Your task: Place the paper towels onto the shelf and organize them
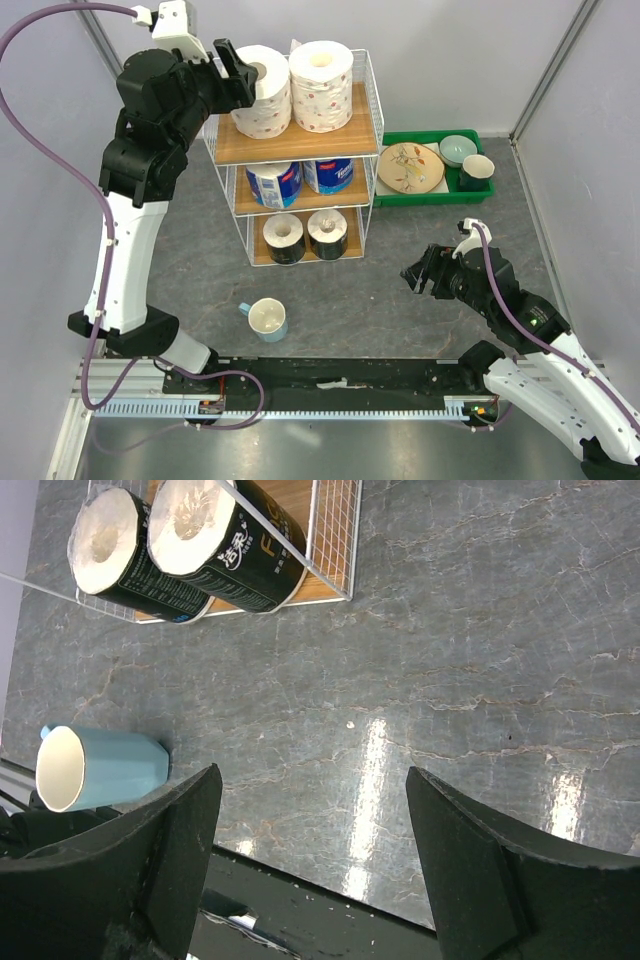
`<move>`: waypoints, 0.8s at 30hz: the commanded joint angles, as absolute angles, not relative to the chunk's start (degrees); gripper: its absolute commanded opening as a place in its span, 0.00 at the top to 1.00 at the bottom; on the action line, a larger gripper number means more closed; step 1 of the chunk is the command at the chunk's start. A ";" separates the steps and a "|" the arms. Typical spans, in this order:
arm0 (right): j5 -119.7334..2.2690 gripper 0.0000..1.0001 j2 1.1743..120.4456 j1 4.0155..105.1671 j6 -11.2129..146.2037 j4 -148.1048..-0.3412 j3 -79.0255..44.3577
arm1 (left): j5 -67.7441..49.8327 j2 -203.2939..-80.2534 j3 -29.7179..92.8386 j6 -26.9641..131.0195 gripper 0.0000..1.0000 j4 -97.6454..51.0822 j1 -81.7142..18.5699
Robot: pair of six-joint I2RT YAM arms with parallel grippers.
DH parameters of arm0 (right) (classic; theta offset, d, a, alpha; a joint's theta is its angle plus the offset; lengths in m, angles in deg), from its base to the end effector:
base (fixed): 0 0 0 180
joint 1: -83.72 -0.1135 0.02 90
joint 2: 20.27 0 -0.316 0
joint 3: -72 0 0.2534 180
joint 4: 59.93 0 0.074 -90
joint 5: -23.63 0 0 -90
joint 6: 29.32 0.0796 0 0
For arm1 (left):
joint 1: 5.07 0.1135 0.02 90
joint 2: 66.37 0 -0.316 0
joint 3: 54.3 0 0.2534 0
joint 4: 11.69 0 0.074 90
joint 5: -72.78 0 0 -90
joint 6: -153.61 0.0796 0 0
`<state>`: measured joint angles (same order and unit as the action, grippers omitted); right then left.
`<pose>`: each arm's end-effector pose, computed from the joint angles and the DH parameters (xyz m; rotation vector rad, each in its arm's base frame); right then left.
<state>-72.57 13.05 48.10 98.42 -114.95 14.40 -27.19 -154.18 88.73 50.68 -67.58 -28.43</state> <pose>0.1014 0.0621 0.3130 0.1071 2.1700 0.6435 0.2853 -0.1082 0.6356 0.0080 1.5936 -0.3571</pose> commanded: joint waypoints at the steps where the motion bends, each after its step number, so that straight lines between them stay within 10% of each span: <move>1: -73.67 0.17 13.04 48.03 98.30 -114.41 13.56 | -24.43 -155.22 88.33 49.37 0.22 -69.16 -27.66; 24: -76.04 0.17 9.35 47.95 98.74 -118.98 11.46 | -14.93 -157.16 90.70 46.29 0.20 -65.11 -23.27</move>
<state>-74.41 10.27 48.10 98.44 -118.31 13.99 -18.95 -156.60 89.19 48.30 -65.20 -23.57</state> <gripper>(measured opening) 0.831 0.800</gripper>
